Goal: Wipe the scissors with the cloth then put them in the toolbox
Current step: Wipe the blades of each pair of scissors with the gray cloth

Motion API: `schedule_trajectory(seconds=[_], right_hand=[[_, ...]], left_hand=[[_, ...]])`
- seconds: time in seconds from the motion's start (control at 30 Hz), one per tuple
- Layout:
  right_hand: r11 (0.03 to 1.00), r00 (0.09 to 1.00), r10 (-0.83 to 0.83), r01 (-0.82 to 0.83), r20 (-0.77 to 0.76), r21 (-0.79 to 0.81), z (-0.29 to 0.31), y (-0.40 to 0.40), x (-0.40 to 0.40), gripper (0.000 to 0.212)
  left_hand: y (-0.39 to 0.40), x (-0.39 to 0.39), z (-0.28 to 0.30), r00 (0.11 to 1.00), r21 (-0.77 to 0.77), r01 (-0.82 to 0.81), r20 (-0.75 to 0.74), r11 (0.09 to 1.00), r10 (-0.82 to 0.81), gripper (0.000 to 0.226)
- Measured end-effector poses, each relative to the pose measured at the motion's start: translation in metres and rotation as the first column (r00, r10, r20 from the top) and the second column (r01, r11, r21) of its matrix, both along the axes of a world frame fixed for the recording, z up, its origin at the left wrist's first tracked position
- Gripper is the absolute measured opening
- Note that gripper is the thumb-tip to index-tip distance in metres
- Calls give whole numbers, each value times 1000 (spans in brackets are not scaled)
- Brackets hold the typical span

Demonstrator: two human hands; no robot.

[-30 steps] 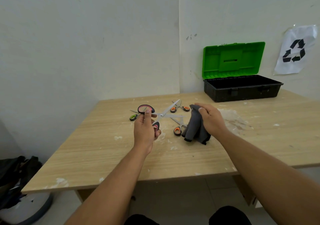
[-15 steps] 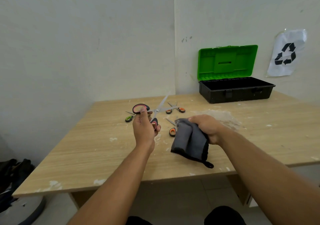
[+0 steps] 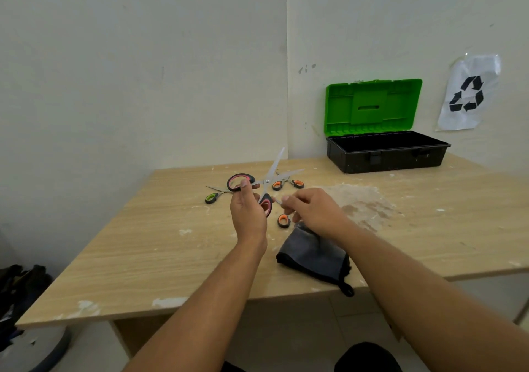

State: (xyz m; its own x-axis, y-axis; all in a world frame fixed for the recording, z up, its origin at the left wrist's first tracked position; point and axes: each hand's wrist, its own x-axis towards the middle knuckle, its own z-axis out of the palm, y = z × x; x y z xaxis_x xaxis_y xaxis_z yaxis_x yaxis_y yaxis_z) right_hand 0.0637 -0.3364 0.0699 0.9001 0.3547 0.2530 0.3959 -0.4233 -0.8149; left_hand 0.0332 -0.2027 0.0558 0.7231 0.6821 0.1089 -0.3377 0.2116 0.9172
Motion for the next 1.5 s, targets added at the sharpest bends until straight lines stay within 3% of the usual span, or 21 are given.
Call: schedule_trajectory(seconds=[0.13, 0.37, 0.43, 0.6, 0.7, 0.97, 1.03, 1.13, 1.23, 1.4, 1.5], right_hand=[[959, 978, 124, -76, -167, 272, 7, 13, -14, 17], [907, 977, 123, -40, -173, 419, 10, -2, -5, 16], [928, 975, 109, -29, -195, 372, 14, -14, 2, 18], [957, 974, 77, -12, -214, 289, 18, -25, 13, 17], [954, 974, 51, 19, -223, 299, 18, -22, 15, 16], [951, 966, -4, 84, -260, 296, 10, -33, 18, 13], [975, 973, -75, 118, -216, 191, 11, -37, 20, 18], [970, 971, -237, 234, -27, -72, 16, -40, 25, 51], [933, 953, -292, 303, 82, -197, 22, -44, 28, 59], [919, 949, -311, 313, 48, -239, 31, -63, 42, 43], [920, 940, -341, 336, 11, -203, 31, -80, 55, 31]], left_hand=[[-12, 4, 1, 999, -28, 32, 16, 999, -32, 40], [6, 1, -5, 988, 12, 150, 31, 989, -151, 35], [26, -1, -3, 982, 6, 189, 22, 982, -189, 35], [46, -8, 6, 914, 306, 405, -120, 862, -387, 12], [37, -11, 8, 869, 271, 492, -106, 827, -483, 15], [3, -6, -8, 846, 170, 533, -89, 829, -526, 20], [-2, -2, -11, 846, 191, 534, -103, 824, -524, 22], [-14, 9, -12, 857, 259, 514, -119, 818, -501, 28], [-32, 22, -15, 854, 331, 517, -133, 789, -504, 30], [-61, 47, -12, 847, 396, 525, -158, 754, -507, 36], [-75, 66, -10, 794, 395, 603, -215, 693, -568, 32]])
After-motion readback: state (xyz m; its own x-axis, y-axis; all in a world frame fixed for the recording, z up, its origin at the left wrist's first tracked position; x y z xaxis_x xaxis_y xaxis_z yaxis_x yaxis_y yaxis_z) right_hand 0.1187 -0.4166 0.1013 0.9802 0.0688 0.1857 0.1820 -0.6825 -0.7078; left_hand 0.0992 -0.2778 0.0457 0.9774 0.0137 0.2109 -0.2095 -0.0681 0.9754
